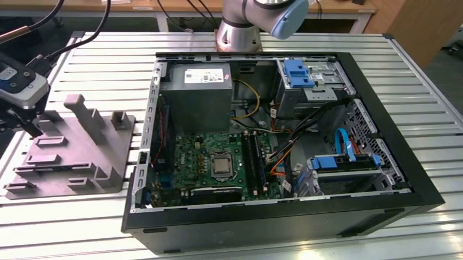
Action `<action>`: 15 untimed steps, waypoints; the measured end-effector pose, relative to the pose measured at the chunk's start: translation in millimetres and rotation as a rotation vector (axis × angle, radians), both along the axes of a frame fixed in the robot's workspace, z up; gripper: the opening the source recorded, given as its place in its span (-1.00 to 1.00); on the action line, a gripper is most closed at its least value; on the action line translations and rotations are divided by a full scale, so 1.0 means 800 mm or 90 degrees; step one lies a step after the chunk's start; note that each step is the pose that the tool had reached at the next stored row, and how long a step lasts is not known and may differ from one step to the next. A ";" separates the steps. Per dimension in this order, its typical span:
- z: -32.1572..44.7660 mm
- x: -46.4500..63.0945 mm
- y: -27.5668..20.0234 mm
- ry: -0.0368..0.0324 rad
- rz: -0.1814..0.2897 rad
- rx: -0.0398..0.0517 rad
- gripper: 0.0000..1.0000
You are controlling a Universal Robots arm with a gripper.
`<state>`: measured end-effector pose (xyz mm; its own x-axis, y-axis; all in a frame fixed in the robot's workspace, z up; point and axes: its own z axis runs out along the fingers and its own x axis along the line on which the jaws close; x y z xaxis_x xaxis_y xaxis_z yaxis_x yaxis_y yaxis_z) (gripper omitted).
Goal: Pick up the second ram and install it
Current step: 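Pick up the second ram and move it above second insertion slot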
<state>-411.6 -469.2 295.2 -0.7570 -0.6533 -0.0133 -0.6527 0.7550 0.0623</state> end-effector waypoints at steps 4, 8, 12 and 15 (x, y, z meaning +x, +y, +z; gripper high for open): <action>-0.0027 0.000 0.0000 0.0001 0.046 -0.0001 -0.79; -0.0053 0.000 0.0000 0.0002 0.092 -0.0001 -0.79; -0.0078 0.000 0.0000 0.0005 0.138 0.0000 -0.79; -0.0098 0.000 0.0000 0.0005 0.174 0.0000 -0.79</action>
